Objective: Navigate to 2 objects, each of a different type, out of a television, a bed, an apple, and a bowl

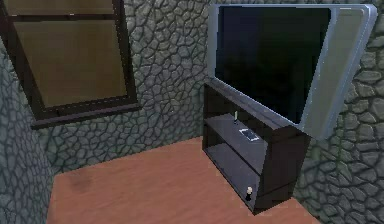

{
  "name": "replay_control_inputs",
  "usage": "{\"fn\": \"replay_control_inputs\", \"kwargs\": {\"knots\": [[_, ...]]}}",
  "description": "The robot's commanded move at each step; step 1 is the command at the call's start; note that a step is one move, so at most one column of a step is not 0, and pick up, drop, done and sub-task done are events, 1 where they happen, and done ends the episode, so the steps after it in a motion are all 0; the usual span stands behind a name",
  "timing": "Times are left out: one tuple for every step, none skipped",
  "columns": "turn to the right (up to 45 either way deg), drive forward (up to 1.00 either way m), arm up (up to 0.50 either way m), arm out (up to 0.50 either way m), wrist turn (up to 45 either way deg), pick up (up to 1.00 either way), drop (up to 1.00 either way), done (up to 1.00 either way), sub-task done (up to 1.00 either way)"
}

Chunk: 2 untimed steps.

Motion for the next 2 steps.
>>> {"fn": "replay_control_inputs", "kwargs": {"knots": [[0.0,0.05,0.00,0.00,0.0,0.00,0.00,0.00,0.00],[0.0,0.35,0.00,0.00,0.0,0.00,0.00,0.00,0.00]]}}
